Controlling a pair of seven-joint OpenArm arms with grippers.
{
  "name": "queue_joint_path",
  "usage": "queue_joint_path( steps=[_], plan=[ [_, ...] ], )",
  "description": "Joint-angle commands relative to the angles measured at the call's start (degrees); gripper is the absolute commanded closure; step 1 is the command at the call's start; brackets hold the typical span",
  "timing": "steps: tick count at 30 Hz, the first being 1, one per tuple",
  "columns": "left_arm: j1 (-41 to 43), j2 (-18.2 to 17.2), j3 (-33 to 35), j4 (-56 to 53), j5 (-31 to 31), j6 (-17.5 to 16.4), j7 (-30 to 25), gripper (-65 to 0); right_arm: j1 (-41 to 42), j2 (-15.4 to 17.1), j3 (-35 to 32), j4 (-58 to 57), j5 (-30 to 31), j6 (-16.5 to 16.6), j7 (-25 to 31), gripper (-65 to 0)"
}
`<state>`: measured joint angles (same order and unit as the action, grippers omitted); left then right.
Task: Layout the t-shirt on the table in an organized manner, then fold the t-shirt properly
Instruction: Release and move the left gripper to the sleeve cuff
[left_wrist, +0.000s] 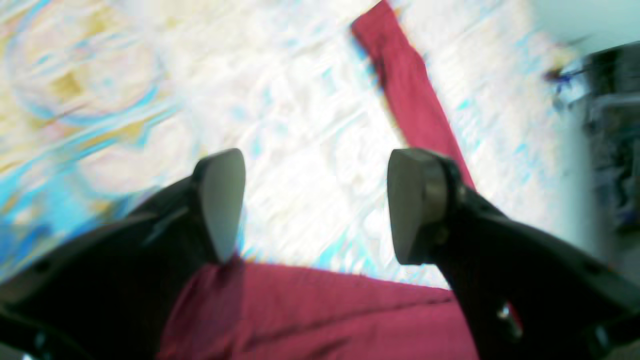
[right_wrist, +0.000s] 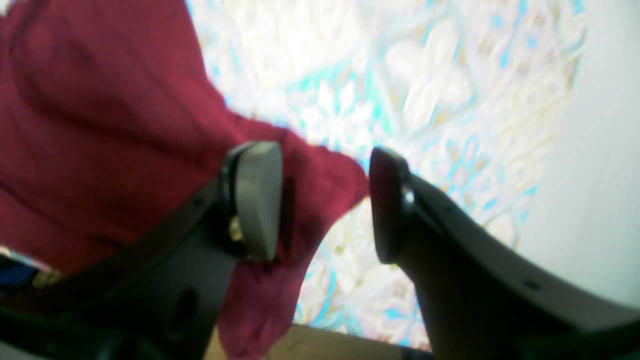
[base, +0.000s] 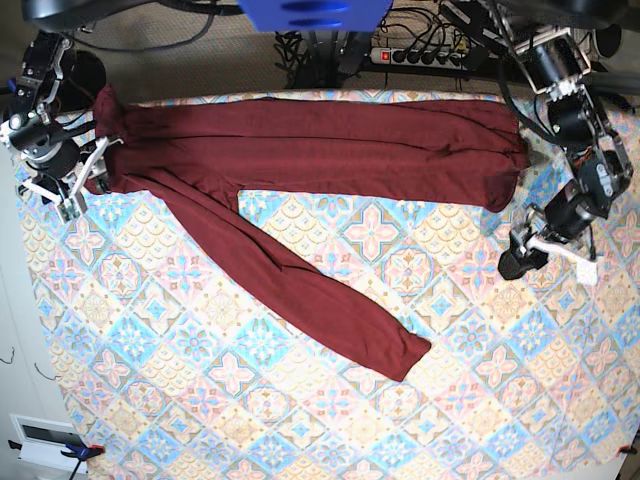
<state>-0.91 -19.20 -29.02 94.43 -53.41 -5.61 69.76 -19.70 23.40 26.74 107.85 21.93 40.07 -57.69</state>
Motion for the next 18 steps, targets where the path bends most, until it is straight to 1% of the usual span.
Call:
queue_joint_path(
  steps=[1, 3, 6, 10, 13, 15, 18],
  plan=[
    [-3.36, -0.53, 2.42, -5.25, 2.11, 0.11, -0.79, -43.8, 0.85, -0.15, 0.38, 0.85, 0.18, -0.07, 0.59, -27.5],
    [-7.84, 1.05, 4.44, -11.05, 3.52, 0.11, -0.88, -43.8, 1.37, -0.94, 0.38, 0.85, 0.09, -0.07, 0.59, -27.5],
    [-14.08, 4.21, 4.97, -17.99, 6.15, 0.11, -1.05, -43.8, 1.37, -1.02, 0.38, 0.76, 0.09, -0.07, 0.68, -27.5],
    [-20.85, 8.34, 5.50, -25.73, 11.34, 0.11, -4.04, -43.8, 1.37, -1.29, 0.20, 0.85, 0.35, -0.07, 0.68, -27.5],
    [-25.07, 10.45, 9.54, -30.83, 15.03, 0.11, -6.94, -43.8, 1.46, -1.99, 0.12, 0.94, 0.35, -0.07, 0.77, -27.5],
    [-25.69, 11.42, 11.83, -32.06, 15.30, 0.11, -8.09, -43.8, 2.96, -1.99, -2.43, 0.94, 0.35, -0.07, 0.86, -27.5],
    [-25.69, 12.65, 12.71, -32.06, 15.30, 0.11, -8.35, -43.8, 5.68, -1.99, -7.80, 0.94, 0.09, -0.07, 0.86, -27.5]
  ],
)
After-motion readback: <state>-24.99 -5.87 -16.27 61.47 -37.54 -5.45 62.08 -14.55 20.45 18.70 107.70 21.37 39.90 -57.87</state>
